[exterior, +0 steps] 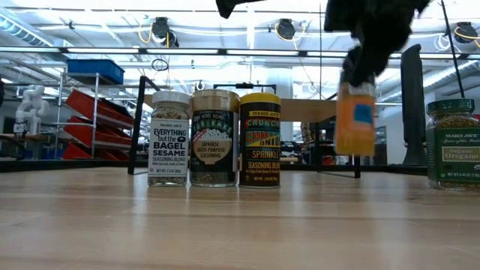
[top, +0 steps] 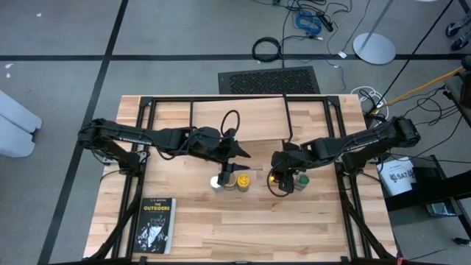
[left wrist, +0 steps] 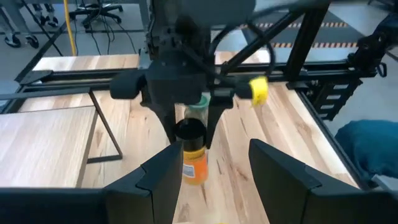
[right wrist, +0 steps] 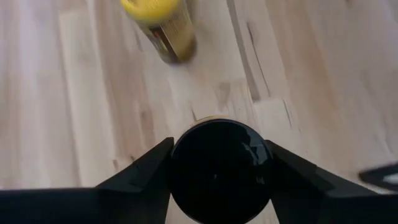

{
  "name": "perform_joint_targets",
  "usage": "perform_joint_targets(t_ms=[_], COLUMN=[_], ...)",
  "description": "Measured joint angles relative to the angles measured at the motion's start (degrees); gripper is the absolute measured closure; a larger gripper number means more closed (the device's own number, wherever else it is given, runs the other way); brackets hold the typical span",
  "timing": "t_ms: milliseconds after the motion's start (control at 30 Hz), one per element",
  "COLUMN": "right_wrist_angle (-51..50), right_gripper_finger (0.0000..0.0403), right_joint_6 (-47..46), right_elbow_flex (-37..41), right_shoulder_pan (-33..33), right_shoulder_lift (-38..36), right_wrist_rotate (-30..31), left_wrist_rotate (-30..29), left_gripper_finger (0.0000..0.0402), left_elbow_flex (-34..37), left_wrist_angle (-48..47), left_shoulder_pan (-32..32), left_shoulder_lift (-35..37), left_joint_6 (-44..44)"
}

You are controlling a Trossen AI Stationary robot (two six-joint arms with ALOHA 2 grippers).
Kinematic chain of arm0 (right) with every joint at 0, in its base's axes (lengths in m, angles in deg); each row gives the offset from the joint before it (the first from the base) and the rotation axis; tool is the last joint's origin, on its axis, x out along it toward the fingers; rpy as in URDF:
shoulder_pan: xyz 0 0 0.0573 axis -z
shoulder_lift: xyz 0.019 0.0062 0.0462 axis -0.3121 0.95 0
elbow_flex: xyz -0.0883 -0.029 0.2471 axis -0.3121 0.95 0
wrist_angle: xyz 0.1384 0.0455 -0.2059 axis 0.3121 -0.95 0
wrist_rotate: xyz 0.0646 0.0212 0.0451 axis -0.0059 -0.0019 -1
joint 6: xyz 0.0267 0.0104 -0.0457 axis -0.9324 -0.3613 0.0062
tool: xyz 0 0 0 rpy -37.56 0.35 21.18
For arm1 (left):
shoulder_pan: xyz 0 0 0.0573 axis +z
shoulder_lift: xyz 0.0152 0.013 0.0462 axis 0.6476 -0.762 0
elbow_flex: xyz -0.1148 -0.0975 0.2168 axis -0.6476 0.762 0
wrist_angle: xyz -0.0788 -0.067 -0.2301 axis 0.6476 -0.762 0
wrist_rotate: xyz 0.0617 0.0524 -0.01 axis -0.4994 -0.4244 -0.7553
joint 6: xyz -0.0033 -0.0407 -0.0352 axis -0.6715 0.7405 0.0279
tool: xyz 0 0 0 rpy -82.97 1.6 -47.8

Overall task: Shelf spices
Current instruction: Put the black orange seasoning bottle on the shelf

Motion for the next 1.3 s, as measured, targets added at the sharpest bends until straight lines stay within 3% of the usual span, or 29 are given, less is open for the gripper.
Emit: perform_joint_targets(t_ms=[200, 667, 967, 1300], right_wrist_angle=[-2.5, -12.0, -13.3, -13.0], right_gripper_finger=[0.0200, 0.0199, 0.0199, 0.0199], right_joint_6=[3.8, 15.7, 19.5, 20.1], right_elbow_flex=[-7.7, -27.4, -29.6, -29.6], right_shoulder_pan=[1.4, 11.2, 15.6, 15.6], right_shoulder_lift=[0.0, 0.2, 0.5, 0.5], right_wrist_rotate=[0.4, 2.2, 1.9, 1.8], left_wrist_rotate=[-0.3, -11.2, -19.6, -19.9], left_gripper_finger=[0.0210, 0.0210, 0.0210, 0.0210], left_elbow_flex=[0.0, 0.0, 0.0, 0.0], left_wrist_angle=[-0.3, -7.1, -7.1, -6.0], left_shoulder_pan=[-0.7, -1.3, -1.3, -1.3], left_shoulder_lift=[3.1, 5.9, 5.9, 5.9], left_joint_6=[0.1, 0.0, 0.0, 0.0])
